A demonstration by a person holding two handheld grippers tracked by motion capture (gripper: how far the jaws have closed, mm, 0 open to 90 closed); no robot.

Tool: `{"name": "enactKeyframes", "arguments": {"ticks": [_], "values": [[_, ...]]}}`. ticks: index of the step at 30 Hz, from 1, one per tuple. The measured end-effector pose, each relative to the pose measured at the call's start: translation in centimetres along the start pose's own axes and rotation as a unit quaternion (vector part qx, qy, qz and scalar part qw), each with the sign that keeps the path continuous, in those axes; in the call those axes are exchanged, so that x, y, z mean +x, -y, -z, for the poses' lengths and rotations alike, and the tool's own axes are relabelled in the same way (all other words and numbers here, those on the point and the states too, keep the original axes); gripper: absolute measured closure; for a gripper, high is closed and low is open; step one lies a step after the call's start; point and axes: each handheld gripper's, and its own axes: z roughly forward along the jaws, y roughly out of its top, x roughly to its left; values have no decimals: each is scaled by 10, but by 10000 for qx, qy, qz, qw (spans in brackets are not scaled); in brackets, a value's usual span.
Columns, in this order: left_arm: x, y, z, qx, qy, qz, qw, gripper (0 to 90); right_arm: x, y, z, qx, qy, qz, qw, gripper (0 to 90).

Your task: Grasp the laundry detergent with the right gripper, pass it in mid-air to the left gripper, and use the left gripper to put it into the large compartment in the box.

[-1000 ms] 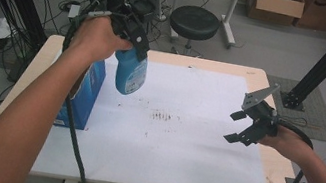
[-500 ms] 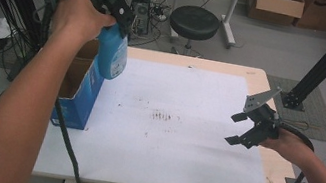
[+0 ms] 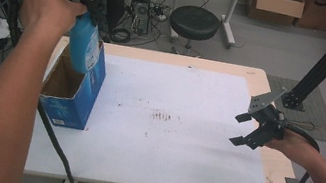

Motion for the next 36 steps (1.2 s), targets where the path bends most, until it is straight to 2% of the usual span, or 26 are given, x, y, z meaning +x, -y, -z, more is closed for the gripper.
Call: {"name": "enactKeyframes", "arguments": {"ticks": [6,13,18,22,29,36], "values": [[14,5,-3,16,-76,238,9997,378,1,2,5,36,27,-2,10000,160],[27,13,-21,72,-141,436,9989,378,1,5,7,45,50,-2,10000,161],[34,18,-31,114,-123,491,9987,378,0,7,6,72,40,-18,10000,161],[38,22,-41,192,-154,436,9987,378,-2,6,5,51,36,-27,10000,160],[44,35,-73,292,6,476,9984,378,0,4,0,87,0,-11,10000,160],[51,53,-115,421,153,522,9976,378,-1,8,-3,91,0,-72,9999,160]]}}
